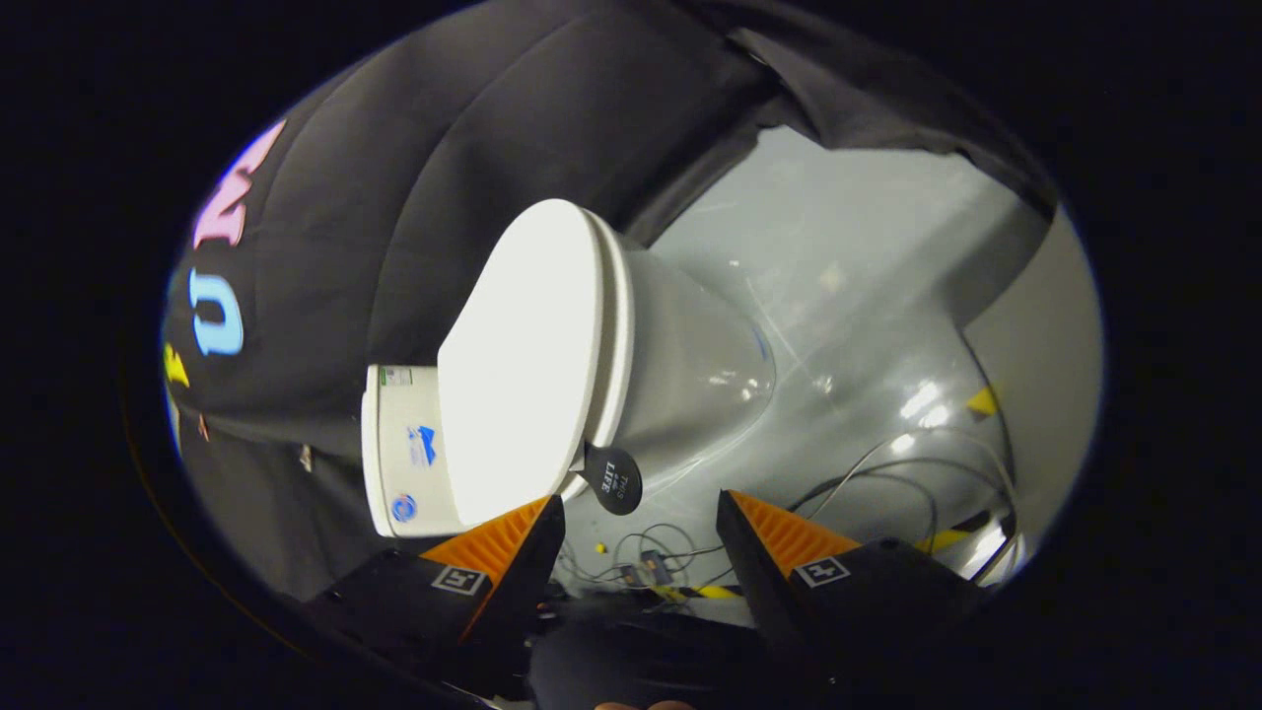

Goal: Open the toilet lid.

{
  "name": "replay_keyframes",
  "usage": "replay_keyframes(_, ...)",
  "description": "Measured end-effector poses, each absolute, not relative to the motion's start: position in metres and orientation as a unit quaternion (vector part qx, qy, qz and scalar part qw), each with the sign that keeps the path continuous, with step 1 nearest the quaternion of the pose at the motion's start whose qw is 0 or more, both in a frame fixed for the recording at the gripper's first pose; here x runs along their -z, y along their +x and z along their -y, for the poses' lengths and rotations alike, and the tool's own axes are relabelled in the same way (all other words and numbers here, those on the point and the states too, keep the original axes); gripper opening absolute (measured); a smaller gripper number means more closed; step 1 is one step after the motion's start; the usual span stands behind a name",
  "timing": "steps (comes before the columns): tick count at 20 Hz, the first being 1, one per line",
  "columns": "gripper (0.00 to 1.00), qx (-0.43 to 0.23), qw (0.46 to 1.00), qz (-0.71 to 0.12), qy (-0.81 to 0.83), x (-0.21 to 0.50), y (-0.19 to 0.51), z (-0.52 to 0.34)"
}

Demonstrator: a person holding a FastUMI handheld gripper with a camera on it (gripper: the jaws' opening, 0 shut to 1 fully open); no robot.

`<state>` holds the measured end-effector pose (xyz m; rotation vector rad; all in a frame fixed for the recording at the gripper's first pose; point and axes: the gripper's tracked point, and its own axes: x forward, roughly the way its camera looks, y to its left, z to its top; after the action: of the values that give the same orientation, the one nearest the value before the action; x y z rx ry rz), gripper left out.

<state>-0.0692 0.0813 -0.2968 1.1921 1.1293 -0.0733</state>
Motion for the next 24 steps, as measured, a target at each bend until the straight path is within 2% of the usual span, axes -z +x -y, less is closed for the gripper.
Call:
replay_keyframes(3, 0.97, 0.007, 0.68, -0.488, 0.547, 0.296, -0.055, -0.087)
replay_keyframes(6, 0.83, -0.033, 0.677, -0.493, 0.545, 0.3, -0.047, -0.102)
replay_keyframes(9, 0.51, -0.026, 0.698, -0.494, 0.517, 0.317, -0.043, -0.102)
replay_keyframes(11, 0.29, -0.049, 0.712, -0.493, 0.498, 0.319, -0.042, -0.107)
replay_keyframes(13, 0.16, -0.053, 0.711, -0.497, 0.494, 0.312, -0.041, -0.105)
replay_keyframes(16, 0.16, -0.084, 0.747, -0.491, 0.441, 0.3, -0.042, -0.103)
replay_keyframes(24, 0.16, -0.116, 0.8, -0.464, 0.361, 0.234, -0.03, -0.107)
